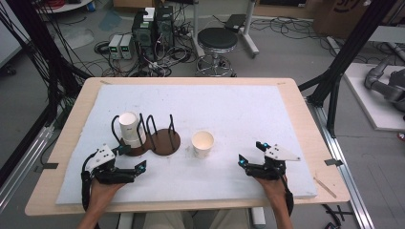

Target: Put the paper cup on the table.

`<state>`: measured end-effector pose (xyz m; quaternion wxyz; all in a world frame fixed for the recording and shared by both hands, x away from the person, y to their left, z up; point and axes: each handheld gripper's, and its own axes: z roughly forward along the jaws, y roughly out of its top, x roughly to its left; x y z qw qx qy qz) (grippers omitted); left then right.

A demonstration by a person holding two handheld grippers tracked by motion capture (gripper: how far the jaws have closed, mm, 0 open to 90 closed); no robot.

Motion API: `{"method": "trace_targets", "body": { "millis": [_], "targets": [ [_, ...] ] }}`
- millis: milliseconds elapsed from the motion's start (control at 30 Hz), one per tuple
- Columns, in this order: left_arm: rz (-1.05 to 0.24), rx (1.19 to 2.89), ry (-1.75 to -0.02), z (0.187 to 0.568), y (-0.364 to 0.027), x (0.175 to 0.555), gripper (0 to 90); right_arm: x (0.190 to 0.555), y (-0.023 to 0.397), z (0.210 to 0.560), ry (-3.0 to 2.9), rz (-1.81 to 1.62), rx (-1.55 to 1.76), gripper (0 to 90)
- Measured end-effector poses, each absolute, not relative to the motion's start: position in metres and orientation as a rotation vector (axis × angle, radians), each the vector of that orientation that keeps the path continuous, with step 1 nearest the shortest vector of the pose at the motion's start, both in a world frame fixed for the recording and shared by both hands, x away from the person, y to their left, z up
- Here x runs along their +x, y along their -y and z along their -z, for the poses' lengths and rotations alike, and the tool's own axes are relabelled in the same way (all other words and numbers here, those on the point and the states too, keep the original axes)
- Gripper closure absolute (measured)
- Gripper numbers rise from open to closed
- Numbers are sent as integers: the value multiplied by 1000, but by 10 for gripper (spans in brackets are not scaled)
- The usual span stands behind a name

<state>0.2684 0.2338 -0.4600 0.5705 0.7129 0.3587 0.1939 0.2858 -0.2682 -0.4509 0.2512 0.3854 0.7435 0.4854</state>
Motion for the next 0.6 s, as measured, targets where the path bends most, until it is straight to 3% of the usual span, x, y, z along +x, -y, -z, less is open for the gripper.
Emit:
{"method": "trace_targets", "body": {
  "millis": [600],
  "targets": [
    [-460, 1661, -840, 460, -234, 267, 94, 286, 269, 451, -2028, -1332, 1042, 146]
  ]
}}
